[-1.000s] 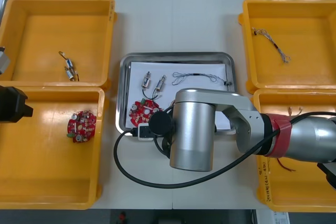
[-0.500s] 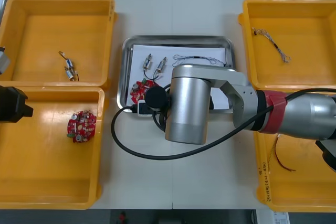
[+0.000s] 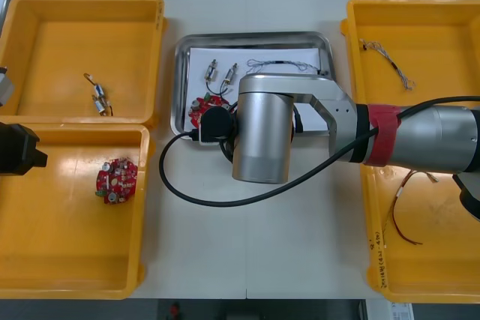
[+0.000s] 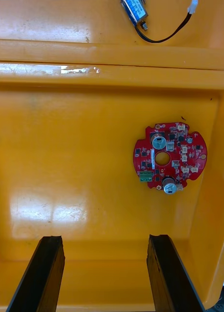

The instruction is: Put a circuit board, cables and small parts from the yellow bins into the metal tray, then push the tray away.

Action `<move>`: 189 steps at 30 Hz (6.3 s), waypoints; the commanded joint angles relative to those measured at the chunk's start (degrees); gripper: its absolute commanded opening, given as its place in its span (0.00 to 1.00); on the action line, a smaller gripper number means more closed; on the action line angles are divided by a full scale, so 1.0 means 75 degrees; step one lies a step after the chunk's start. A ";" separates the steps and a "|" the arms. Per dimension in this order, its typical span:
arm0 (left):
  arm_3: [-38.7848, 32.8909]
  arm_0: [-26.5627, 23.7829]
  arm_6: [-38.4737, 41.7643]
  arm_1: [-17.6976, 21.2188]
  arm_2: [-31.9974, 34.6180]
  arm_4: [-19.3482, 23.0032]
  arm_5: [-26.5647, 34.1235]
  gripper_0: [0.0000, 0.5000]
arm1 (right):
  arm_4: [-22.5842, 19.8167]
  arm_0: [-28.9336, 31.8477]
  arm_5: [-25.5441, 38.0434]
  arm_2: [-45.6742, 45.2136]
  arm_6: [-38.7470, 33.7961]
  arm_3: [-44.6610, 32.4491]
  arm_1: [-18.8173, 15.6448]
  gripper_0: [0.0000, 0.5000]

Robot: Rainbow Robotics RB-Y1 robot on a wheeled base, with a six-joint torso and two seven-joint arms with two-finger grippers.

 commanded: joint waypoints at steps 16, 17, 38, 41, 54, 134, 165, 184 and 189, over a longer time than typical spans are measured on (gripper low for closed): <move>-0.0202 0.0130 -0.0728 0.0332 0.0203 0.0056 -0.0068 1.00 | -0.0049 -0.1153 -0.0429 0.0026 0.0225 0.1294 0.0570 0.00; -0.0202 0.0130 -0.0728 0.0332 0.0203 0.0056 -0.0068 1.00 | -0.0049 -0.1176 -0.0452 0.0038 0.0225 0.1318 0.0570 0.00; -0.0202 0.0130 -0.0728 0.0332 0.0203 0.0056 -0.0068 1.00 | -0.0049 -0.1539 -0.1577 0.0026 0.0670 0.2443 0.0652 0.00; -0.0202 0.0130 -0.0728 0.0332 0.0203 0.0056 -0.0068 1.00 | -0.0061 -0.1563 -0.1788 0.0038 0.0752 0.2619 0.0652 0.00; -0.0202 0.0130 -0.0728 0.0332 0.0203 0.0056 -0.0068 1.00 | -0.0331 -0.1750 -0.2597 0.0132 0.1045 0.3298 0.0652 0.00; -0.0202 0.0130 -0.0728 0.0332 0.0203 0.0056 -0.0068 1.00 | -0.1268 0.4390 0.3843 -0.9173 -0.0701 -0.4366 -0.0672 1.00; -0.0202 0.0130 -0.0728 0.0332 0.0203 0.0056 -0.0068 1.00 | -0.2463 0.8047 0.3843 -1.2665 -0.2330 -0.5303 -0.2032 1.00; -0.0202 0.0130 -0.0728 0.0332 0.0203 0.0056 -0.0068 1.00 | -0.2405 0.8726 0.3843 -1.3485 -0.2811 -0.4975 -0.1950 1.00; -0.0202 0.0130 -0.0728 0.0332 0.0203 0.0056 -0.0068 1.00 | -0.2475 0.8797 0.3843 -1.3521 -0.2916 -0.4963 -0.1950 1.00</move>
